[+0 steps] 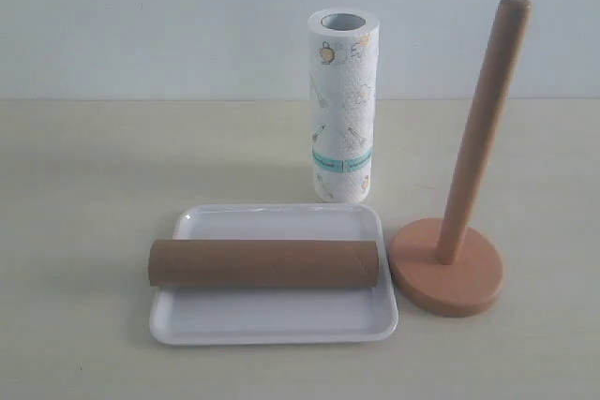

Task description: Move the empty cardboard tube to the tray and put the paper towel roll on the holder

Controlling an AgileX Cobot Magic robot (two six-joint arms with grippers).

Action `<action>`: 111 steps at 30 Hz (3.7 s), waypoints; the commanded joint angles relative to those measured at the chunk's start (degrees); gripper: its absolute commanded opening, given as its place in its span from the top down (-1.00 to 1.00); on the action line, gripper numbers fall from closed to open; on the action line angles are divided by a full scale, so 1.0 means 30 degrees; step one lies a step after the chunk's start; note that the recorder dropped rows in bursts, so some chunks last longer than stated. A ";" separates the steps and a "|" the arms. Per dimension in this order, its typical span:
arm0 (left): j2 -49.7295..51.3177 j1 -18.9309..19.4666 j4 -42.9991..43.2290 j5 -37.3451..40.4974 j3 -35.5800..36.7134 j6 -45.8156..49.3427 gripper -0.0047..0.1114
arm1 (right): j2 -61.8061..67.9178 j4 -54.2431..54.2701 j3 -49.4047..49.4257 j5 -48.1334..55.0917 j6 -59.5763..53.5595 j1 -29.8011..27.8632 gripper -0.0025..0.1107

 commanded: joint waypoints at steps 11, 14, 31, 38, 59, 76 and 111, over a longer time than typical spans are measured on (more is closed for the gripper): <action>-0.0034 -0.0178 -0.0026 -0.0214 0.0057 0.0079 0.85 | -0.8915 0.0081 0.4925 -0.1947 0.2354 0.0001 0.96; -0.0034 -0.0178 -0.0026 -0.0214 0.0057 0.0079 0.85 | -0.9535 0.0081 0.4925 -0.1947 0.2354 0.0001 0.96; -0.0034 -0.0178 -0.0026 -0.0214 0.0057 0.0079 0.85 | -1.0330 0.0076 0.4925 -0.1947 0.2354 -0.0808 0.96; -0.0034 -0.0178 -0.0026 -0.0214 0.0057 0.0079 0.85 | -1.0330 -0.0236 0.4925 -0.2534 0.2129 -0.5727 0.96; -0.0034 -0.0178 -0.0026 -0.0270 0.0057 0.0079 0.85 | -1.3590 0.2649 1.7823 -1.8021 0.3139 -1.7478 0.96; -0.0034 -0.0178 -0.0026 -0.0270 0.0057 0.0079 0.85 | -1.3808 0.2649 1.8717 -1.5516 0.3060 -1.7478 0.96; -0.0034 -0.0178 -0.0026 -0.0270 0.0057 0.0079 0.85 | -1.3808 0.2794 1.8717 -1.5388 0.1247 -1.7517 0.96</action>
